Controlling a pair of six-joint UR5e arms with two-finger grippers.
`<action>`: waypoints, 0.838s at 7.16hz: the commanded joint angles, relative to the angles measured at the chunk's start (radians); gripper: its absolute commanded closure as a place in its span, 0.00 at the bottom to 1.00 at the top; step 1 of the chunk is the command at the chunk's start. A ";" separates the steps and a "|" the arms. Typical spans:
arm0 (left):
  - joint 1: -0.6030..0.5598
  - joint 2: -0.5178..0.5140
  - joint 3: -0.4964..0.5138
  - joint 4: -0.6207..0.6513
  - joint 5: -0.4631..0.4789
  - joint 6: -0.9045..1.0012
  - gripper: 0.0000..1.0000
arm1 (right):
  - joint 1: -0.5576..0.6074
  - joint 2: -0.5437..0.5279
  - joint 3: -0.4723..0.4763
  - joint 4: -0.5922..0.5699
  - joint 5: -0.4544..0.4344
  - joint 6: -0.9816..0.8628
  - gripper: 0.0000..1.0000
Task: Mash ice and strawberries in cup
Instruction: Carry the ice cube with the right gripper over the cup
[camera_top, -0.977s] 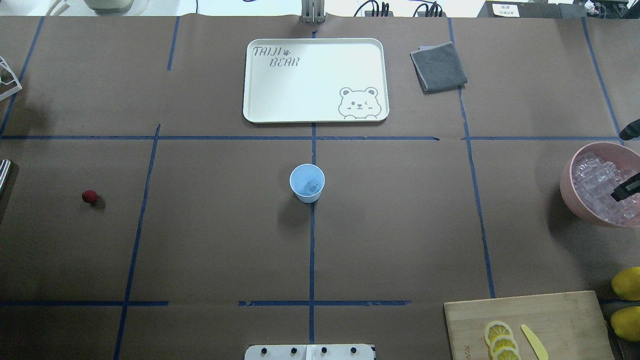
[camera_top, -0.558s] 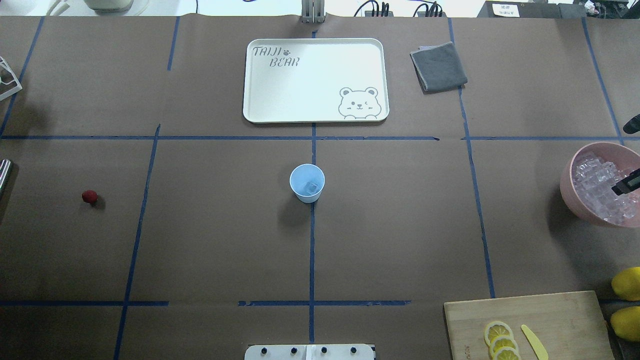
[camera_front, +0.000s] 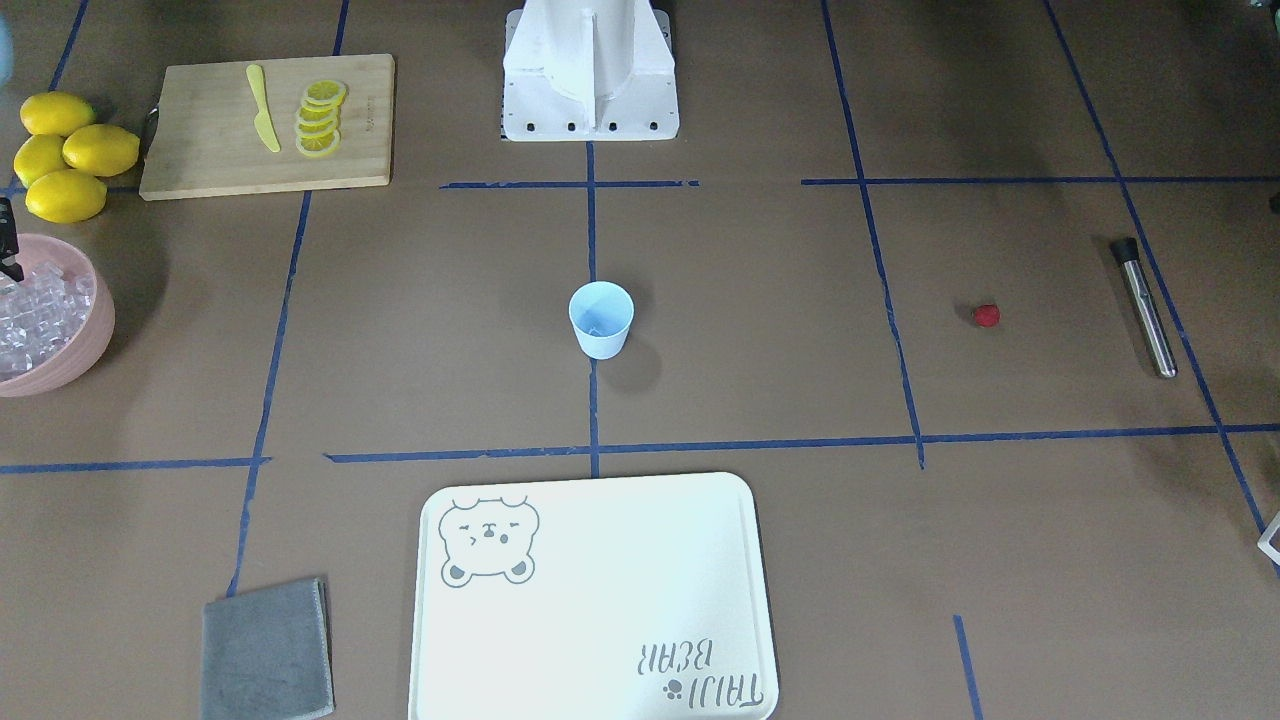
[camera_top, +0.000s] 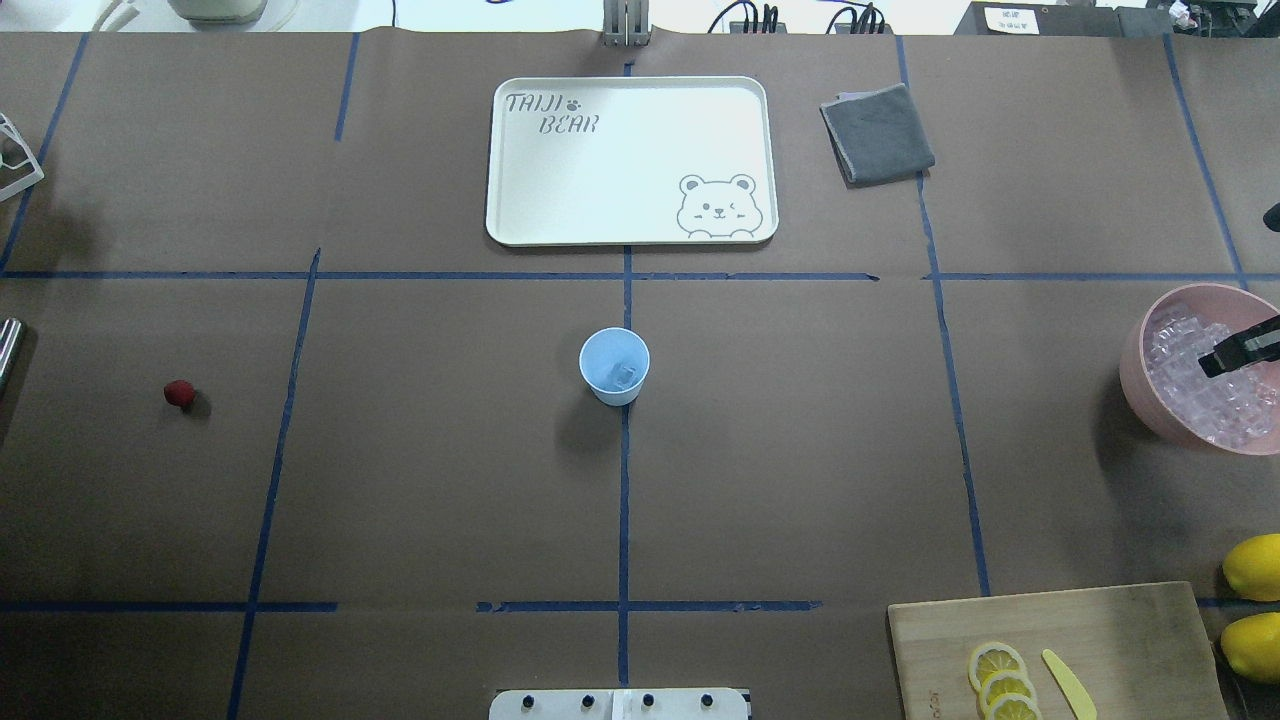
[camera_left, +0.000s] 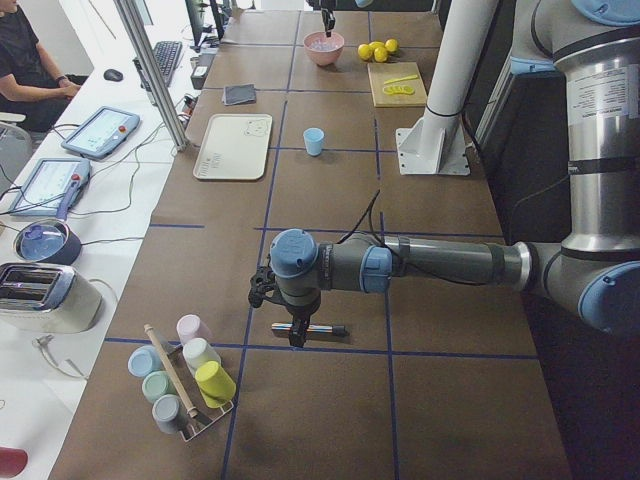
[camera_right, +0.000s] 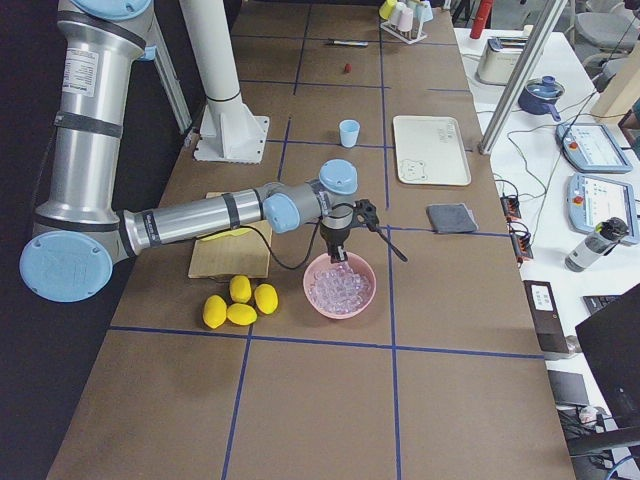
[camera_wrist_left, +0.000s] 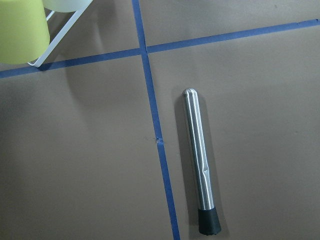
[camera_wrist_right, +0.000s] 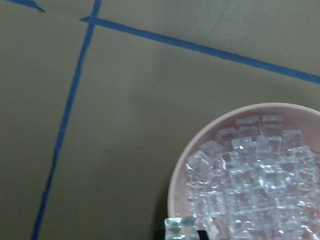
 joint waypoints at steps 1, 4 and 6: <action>-0.002 0.000 -0.003 0.000 0.000 0.000 0.00 | -0.040 0.125 0.034 0.005 0.084 0.344 1.00; 0.000 0.000 -0.003 0.000 0.000 0.000 0.00 | -0.294 0.422 0.027 0.006 -0.033 0.931 1.00; 0.000 0.000 0.000 0.001 0.000 0.000 0.00 | -0.477 0.646 -0.095 -0.001 -0.226 1.178 1.00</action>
